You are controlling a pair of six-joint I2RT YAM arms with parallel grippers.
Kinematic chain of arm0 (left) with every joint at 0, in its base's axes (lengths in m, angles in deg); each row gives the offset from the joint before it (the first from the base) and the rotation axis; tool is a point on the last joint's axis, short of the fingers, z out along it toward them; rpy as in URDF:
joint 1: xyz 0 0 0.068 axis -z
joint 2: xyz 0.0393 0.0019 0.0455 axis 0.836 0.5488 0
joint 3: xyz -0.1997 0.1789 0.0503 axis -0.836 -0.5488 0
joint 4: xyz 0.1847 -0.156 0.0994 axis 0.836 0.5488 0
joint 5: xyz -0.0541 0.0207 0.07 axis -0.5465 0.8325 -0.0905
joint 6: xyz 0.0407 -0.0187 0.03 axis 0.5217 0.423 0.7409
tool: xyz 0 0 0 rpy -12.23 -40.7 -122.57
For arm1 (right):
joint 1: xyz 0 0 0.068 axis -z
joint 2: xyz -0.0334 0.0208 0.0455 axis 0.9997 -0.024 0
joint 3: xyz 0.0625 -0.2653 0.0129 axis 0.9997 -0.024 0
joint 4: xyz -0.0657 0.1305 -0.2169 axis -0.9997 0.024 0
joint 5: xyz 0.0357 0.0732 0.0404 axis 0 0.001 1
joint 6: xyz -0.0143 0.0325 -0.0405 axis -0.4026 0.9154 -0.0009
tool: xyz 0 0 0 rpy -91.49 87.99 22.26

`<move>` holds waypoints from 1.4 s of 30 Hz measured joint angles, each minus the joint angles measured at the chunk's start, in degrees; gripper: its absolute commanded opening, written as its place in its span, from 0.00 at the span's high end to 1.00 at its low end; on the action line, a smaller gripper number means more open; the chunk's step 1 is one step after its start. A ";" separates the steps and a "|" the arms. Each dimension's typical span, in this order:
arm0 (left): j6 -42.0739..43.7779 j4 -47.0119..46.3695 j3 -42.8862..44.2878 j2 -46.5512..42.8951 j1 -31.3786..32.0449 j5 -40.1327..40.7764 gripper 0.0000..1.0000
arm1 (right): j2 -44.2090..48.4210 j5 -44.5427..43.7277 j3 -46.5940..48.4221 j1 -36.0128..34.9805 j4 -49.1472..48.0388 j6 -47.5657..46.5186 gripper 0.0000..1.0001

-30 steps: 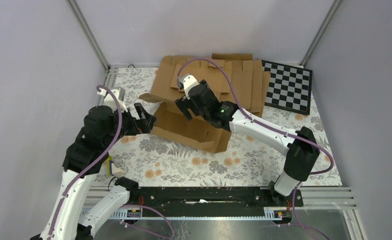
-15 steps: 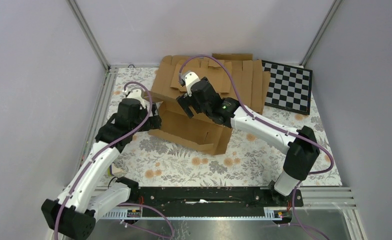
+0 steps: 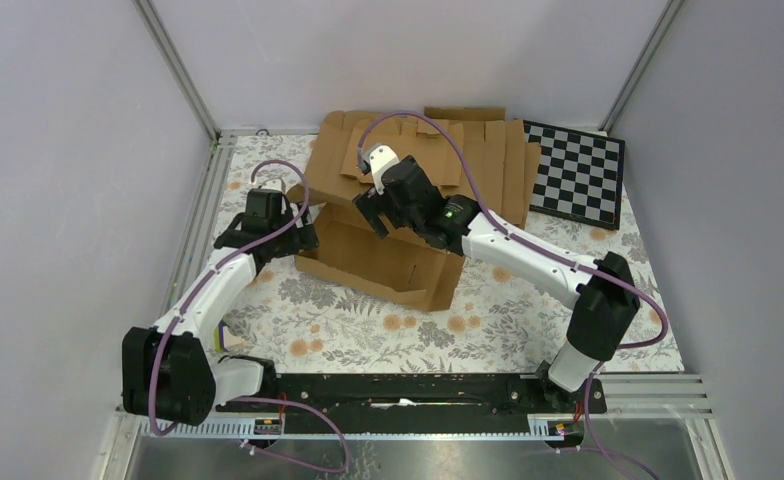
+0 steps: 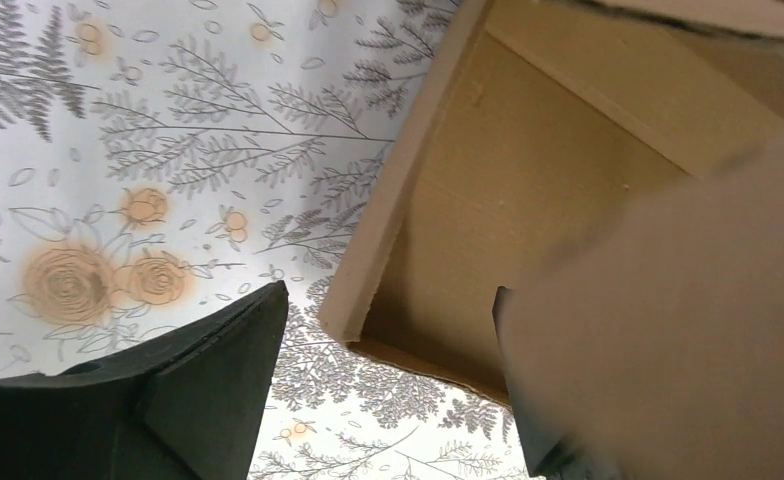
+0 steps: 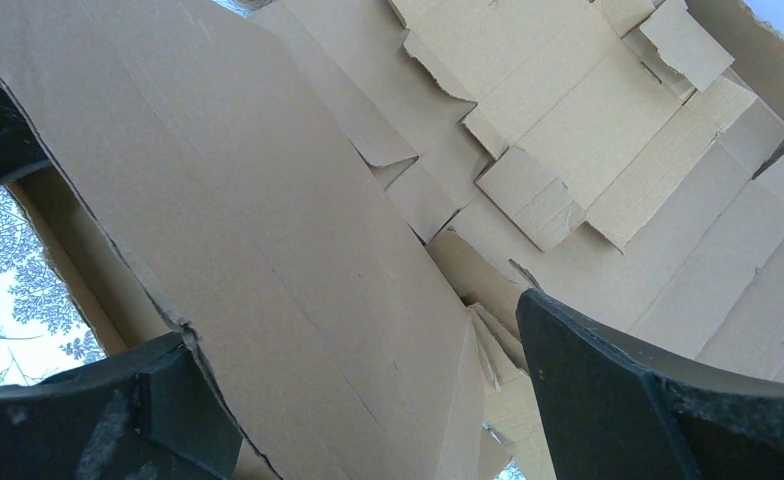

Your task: Fold the paper box

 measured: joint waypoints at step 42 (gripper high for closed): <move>-2.62 6.49 -1.42 0.31 6.62 -5.35 0.42 | -4.52 7.72 9.75 15.21 6.19 8.48 0.00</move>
